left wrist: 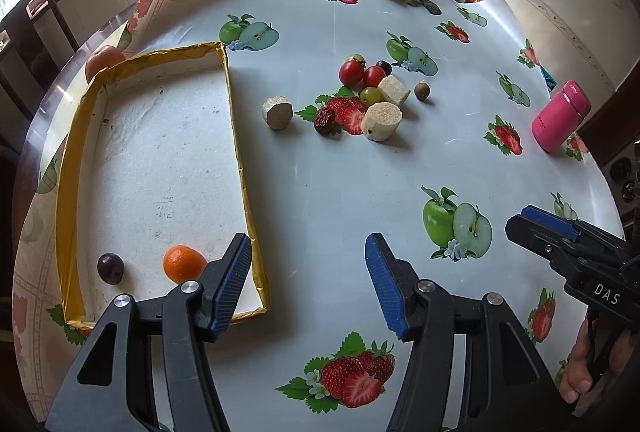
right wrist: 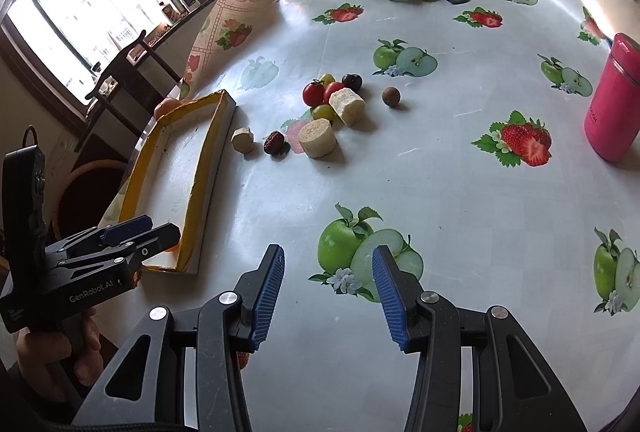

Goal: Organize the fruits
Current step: 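Withdraw both tools from the tray back toward the fruit cluster, then grasp the round bread slice with the left tool while the right tool grasps the kiwi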

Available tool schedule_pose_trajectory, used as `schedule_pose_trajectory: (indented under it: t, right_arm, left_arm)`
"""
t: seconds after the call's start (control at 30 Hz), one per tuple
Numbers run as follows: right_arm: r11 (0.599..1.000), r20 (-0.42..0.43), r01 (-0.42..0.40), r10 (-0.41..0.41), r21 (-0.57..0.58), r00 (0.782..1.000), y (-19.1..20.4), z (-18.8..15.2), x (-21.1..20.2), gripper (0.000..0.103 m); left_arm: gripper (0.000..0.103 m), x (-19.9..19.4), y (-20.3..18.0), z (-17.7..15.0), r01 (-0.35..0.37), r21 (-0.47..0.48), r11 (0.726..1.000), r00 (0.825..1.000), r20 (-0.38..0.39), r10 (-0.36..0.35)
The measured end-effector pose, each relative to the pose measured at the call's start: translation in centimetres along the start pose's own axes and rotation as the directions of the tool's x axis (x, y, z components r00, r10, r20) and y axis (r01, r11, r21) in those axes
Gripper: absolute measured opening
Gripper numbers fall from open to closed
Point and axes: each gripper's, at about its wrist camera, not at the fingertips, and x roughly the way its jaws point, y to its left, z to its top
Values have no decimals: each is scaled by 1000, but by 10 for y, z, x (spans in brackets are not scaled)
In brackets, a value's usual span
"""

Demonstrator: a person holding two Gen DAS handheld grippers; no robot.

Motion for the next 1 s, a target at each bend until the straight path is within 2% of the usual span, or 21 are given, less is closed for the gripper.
schedule_pose_trajectory:
  t: [0.27, 0.5, 0.83, 1.0]
  right_arm:
    - [1000, -7, 16, -15, 16, 1000, -14, 11, 12, 48]
    - [999, 14, 36, -36, 18, 999, -29, 46, 37, 47]
    - [998, 23, 52, -52, 26, 998, -53, 109, 92, 45]
    - [998, 7, 59, -59, 18, 998, -58, 130, 120, 36]
  left_arm:
    - [58, 21, -16, 13, 80, -9, 997, 997, -4, -80]
    - [58, 47, -38, 42, 142, -8, 990, 990, 9, -142]
    - [58, 104, -55, 86, 118, -18, 993, 993, -28, -119]
    - [58, 123, -57, 95, 116, -26, 993, 992, -37, -117]
